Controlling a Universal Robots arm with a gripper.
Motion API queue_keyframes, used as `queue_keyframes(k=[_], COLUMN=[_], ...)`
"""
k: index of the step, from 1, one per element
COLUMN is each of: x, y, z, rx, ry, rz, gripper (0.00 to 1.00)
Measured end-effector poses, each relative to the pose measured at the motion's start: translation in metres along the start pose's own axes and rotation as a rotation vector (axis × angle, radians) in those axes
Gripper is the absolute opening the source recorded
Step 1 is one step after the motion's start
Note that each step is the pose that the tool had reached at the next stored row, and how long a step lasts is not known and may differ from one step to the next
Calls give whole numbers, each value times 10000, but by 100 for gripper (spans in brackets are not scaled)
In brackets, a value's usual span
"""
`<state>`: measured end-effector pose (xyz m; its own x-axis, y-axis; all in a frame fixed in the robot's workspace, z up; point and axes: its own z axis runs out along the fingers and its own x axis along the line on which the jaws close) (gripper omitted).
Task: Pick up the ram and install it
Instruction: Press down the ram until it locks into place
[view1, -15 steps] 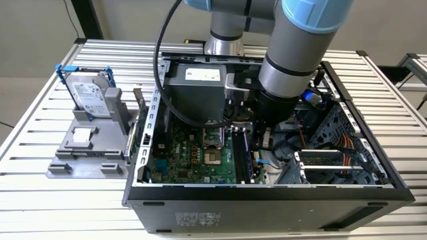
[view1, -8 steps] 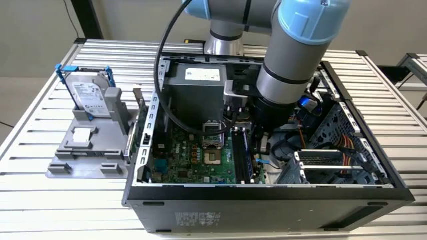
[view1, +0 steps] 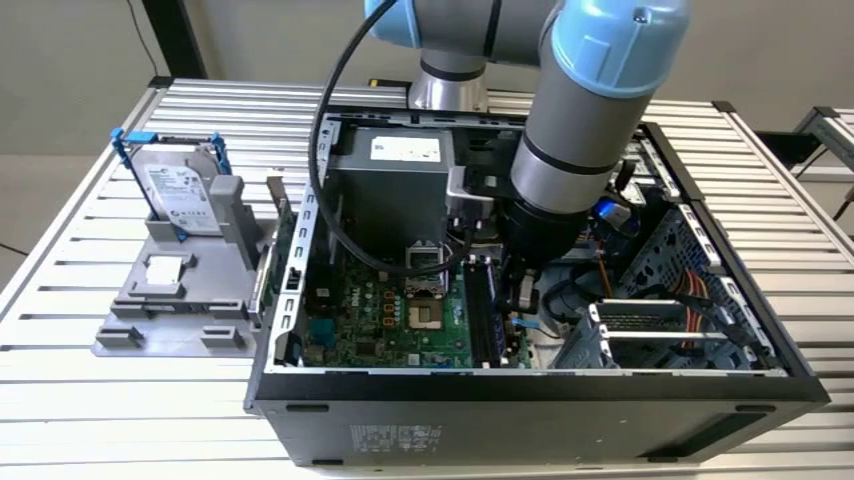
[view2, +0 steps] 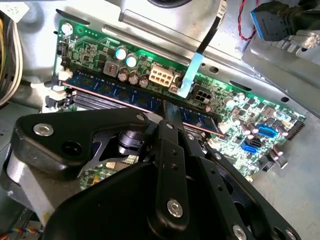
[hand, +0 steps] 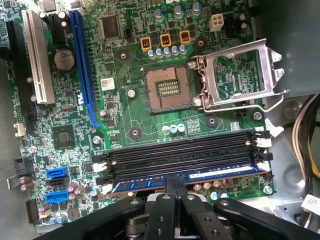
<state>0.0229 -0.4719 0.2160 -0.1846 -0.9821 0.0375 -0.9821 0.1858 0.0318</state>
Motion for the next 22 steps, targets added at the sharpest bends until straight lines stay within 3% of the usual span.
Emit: queue_keyframes(k=[1, 3, 16, 22], x=[-2, -2, 23, 30], y=[1, 3, 21, 28], z=[-13, -62, -651, -851], rx=[-1, -1, -2, -2], ry=[16, -60, -40, -39], rz=[1, 0, -1, -1], gripper=[0, 0, 0, 0])
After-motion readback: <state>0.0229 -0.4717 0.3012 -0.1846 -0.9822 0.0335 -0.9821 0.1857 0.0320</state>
